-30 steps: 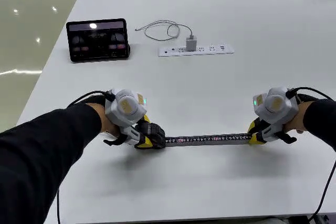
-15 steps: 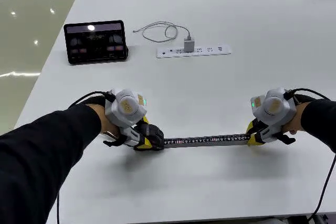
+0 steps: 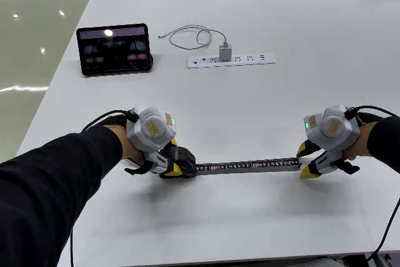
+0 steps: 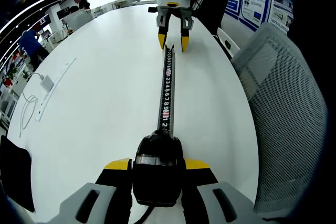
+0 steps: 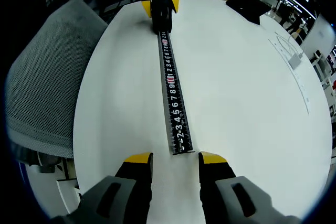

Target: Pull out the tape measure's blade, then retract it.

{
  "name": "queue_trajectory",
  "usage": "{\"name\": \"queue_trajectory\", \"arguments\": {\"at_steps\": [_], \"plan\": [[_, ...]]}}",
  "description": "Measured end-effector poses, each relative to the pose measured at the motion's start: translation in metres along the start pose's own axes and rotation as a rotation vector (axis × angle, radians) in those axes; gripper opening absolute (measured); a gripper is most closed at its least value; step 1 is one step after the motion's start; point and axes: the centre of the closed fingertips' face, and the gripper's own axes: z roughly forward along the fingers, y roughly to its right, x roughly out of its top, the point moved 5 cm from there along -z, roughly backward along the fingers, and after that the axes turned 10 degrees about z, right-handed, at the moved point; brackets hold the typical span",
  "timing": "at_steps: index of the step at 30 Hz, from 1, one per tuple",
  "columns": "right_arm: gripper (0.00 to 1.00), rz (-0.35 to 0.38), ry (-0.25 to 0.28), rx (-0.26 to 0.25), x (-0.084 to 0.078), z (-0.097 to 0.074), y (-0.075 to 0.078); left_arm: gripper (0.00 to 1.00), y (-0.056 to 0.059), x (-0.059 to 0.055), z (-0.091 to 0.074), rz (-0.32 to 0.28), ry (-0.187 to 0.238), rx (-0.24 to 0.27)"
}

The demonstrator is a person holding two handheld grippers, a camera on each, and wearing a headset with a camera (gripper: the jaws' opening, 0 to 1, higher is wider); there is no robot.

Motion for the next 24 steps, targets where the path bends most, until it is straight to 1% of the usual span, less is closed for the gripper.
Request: {"name": "queue_trajectory", "arguments": {"at_steps": [2,5,6,8,10,11,13,15,16,18,20,21,22,23,24], "plan": [[0.33,0.009,0.000,0.000,-0.002,-0.002,0.001,0.32,0.000,0.000,0.000,-0.007,0.002,0.001],[0.38,0.024,0.001,-0.001,-0.002,-0.006,0.002,0.32,0.000,0.000,-0.001,-0.001,0.004,-0.001],[0.39,0.023,0.000,0.009,-0.002,-0.007,0.002,0.33,0.000,0.000,-0.003,-0.005,-0.009,-0.009],[0.40,0.026,-0.005,0.002,-0.001,-0.008,0.003,0.34,-0.002,-0.001,-0.003,-0.021,-0.018,-0.002],[0.43,0.032,0.008,0.002,0.004,-0.011,0.003,0.38,-0.005,-0.001,-0.007,-0.031,-0.018,0.014],[0.44,0.039,0.014,0.006,0.006,-0.012,0.002,0.40,-0.006,-0.001,-0.009,-0.045,-0.013,0.021],[0.45,0.045,0.016,0.005,0.009,-0.013,0.001,0.44,-0.009,-0.001,-0.012,-0.063,-0.014,0.035],[0.46,0.037,0.003,0.007,0.010,-0.012,0.000,0.48,-0.011,-0.004,-0.017,-0.075,-0.025,0.044],[0.48,0.028,-0.005,0.005,0.010,-0.012,-0.001,0.49,-0.011,-0.006,-0.019,-0.093,-0.030,0.043],[0.50,0.025,-0.006,0.010,0.011,-0.011,-0.002,0.51,-0.012,-0.008,-0.022,-0.104,-0.025,0.044],[0.51,0.031,-0.003,0.013,0.012,-0.011,-0.003,0.57,-0.010,-0.010,-0.026,-0.118,-0.021,0.049],[0.52,0.043,0.003,0.016,0.013,-0.011,-0.004,0.61,-0.005,-0.010,-0.028,-0.147,-0.005,0.029],[0.53,0.049,0.004,0.016,0.013,-0.011,-0.004,0.65,-0.001,-0.011,-0.030,-0.169,-0.004,0.012],[0.54,0.052,0.005,0.015,0.013,-0.011,-0.005,0.69,-0.002,-0.014,-0.031,-0.164,-0.015,0.019],[0.55,0.053,0.007,0.014,0.012,-0.011,-0.005,0.72,0.000,-0.018,-0.032,-0.161,-0.031,0.026]]}}
